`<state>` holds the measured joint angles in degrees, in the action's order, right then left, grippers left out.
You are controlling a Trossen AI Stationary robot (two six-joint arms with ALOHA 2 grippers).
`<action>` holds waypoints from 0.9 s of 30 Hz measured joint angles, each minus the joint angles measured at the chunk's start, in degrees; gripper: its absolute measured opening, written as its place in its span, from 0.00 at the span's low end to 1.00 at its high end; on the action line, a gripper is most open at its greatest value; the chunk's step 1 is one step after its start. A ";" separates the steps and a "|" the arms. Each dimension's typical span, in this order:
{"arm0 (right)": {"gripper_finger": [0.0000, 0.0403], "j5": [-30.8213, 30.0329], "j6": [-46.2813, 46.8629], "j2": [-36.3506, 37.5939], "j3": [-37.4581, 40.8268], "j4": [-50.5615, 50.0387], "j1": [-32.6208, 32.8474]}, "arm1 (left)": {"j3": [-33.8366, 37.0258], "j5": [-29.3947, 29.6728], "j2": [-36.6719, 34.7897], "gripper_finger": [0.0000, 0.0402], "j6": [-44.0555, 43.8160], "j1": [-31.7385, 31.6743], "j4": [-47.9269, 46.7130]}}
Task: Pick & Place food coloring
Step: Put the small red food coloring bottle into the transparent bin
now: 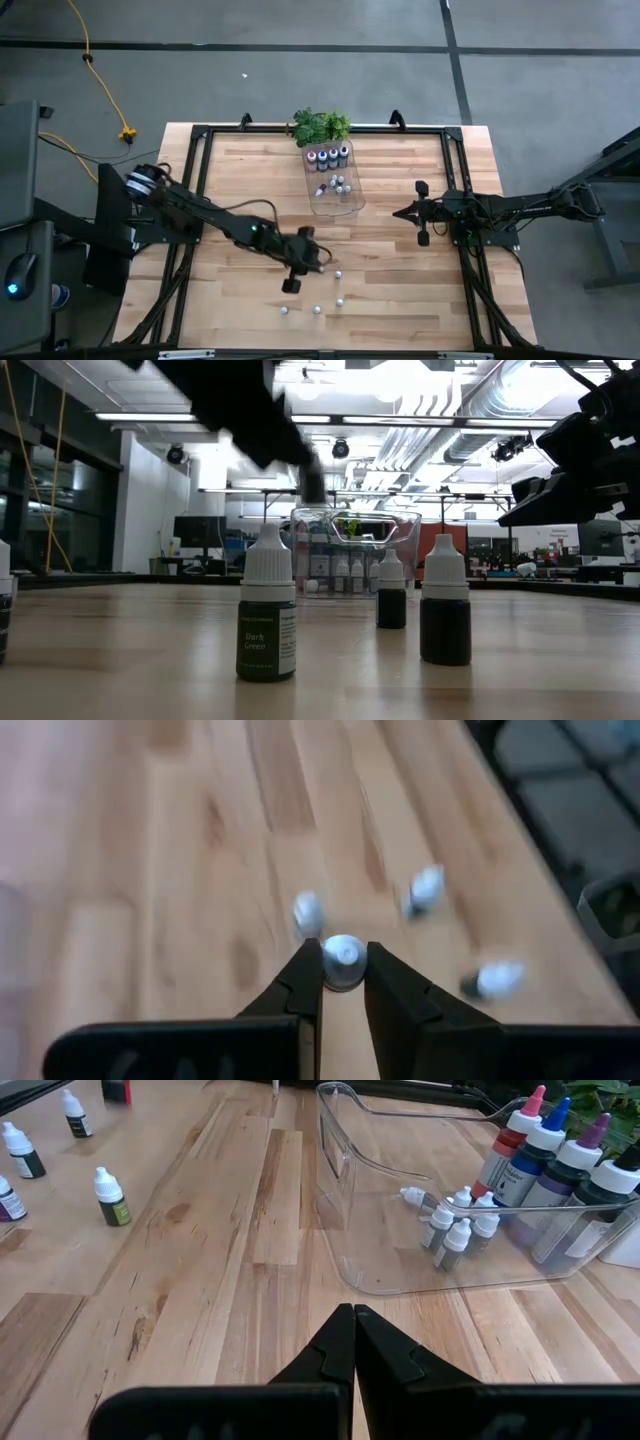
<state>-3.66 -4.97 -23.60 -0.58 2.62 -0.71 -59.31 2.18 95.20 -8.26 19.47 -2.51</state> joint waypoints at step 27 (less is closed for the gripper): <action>0.00 0.01 0.00 -0.02 -0.01 -0.12 0.00 | -6.57 18.25 -11.45 0.10 -20.73 -18.36 -19.55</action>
<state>-3.65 -4.97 -23.62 -0.59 2.50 -0.71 -65.87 20.43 83.75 -28.99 1.11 -22.06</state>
